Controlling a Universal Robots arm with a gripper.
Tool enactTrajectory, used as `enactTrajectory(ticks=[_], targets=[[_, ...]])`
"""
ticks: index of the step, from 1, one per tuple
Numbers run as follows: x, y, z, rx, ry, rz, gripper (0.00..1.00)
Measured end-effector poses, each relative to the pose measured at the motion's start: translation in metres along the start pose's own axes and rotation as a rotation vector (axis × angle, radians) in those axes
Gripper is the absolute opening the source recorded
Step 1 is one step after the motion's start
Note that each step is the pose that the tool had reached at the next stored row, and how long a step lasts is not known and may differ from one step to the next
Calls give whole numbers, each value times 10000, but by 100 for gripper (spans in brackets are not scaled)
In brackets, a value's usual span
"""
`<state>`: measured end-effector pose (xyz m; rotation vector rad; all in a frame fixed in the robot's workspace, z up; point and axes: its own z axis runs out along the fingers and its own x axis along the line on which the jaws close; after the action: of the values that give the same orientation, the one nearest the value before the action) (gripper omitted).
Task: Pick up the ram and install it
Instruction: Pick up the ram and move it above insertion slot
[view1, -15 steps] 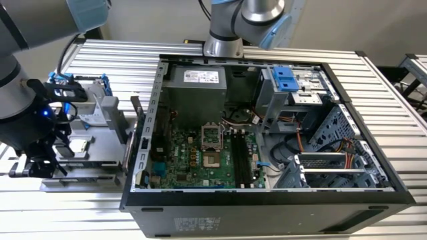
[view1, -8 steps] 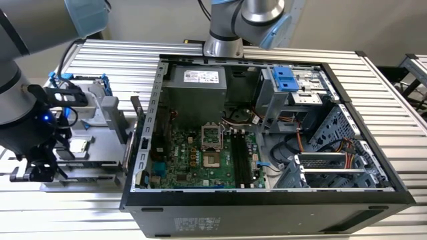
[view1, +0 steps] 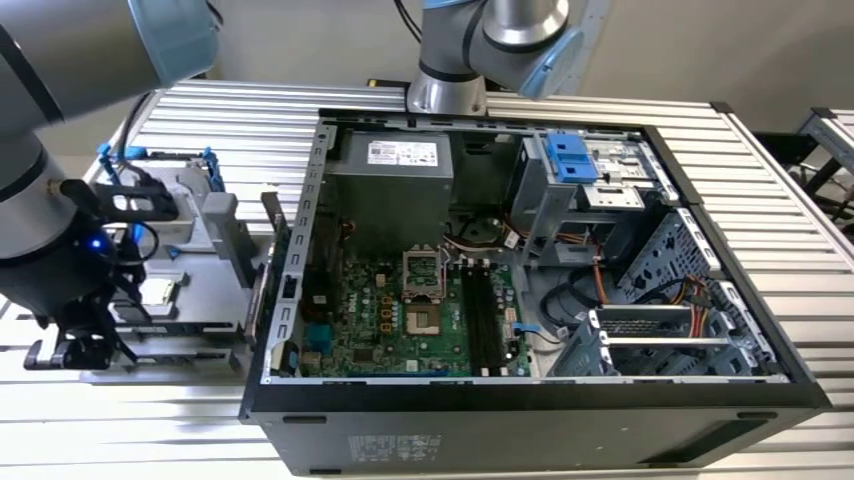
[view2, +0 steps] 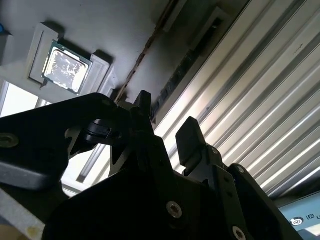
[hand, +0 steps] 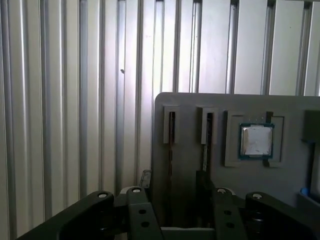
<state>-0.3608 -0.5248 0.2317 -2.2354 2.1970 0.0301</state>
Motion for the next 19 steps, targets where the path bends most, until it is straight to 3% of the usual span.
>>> enactTrajectory(ticks=[19], targets=[[11, -1, 179, -3, 0, 31, 100]])
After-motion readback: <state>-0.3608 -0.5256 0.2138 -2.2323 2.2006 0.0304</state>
